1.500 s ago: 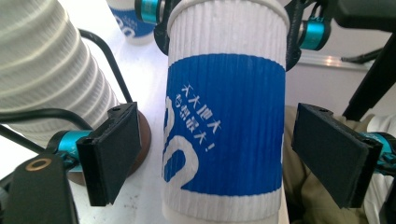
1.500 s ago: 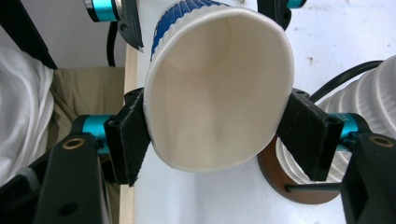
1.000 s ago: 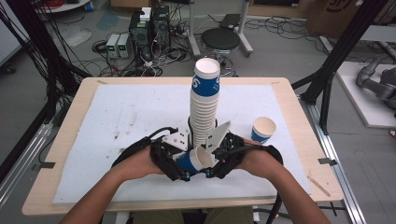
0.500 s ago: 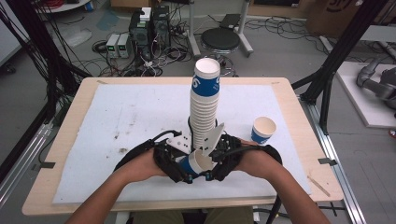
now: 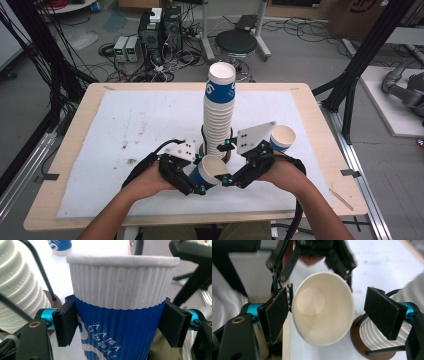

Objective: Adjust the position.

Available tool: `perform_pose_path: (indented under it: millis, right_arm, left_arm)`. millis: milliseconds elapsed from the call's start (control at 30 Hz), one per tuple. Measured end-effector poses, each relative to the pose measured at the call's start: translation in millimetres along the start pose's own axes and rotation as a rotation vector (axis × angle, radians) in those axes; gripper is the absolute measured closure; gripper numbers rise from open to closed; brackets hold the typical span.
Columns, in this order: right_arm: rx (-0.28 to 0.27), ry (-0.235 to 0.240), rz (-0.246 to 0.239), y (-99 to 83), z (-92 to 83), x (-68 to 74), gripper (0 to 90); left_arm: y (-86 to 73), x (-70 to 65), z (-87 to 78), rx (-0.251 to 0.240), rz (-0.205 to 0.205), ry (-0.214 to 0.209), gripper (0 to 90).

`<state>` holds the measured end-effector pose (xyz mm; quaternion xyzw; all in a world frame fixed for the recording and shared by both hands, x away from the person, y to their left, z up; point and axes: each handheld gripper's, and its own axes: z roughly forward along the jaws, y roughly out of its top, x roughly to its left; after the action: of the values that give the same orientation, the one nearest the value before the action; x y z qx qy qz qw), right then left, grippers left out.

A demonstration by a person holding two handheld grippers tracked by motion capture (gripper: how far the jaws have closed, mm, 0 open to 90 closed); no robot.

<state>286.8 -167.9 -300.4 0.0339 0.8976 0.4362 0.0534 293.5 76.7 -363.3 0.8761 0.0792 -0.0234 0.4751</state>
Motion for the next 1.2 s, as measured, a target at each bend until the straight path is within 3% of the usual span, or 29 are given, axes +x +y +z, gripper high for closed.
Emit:
perform_pose_path:
  millis: [133,333,467,933,1033,1200]
  right_arm:
    - [-0.065,-0.044,0.057,-11.8,-12.3,-1.7,20.4]
    - [-0.098,-0.122,0.129,-34.8,-23.6,-3.8,20.4]
    - [-0.110,-0.183,0.165,-49.2,-28.0,-4.5,20.5]
    - [-0.154,-0.418,0.276,-95.7,-36.9,-7.9,20.5]
    - [-0.176,-0.451,0.292,-105.5,-36.9,-8.0,20.5]
    - [-0.187,-0.475,0.329,-119.0,-36.0,-8.4,20.5]
  left_arm:
    - [-9.8,1.8,-5.0,-0.075,-0.029,0.034,24.4]
    - [-21.4,4.7,-15.5,-0.191,-0.059,0.093,24.5]
    - [-28.2,5.1,-20.9,-0.243,-0.063,0.136,24.5]
    - [-54.7,5.5,-35.6,-0.367,-0.049,0.229,24.1]
    - [-60.0,4.9,-38.5,-0.410,-0.043,0.245,24.1]
    - [-66.0,3.9,-42.3,-0.436,-0.031,0.271,24.1]
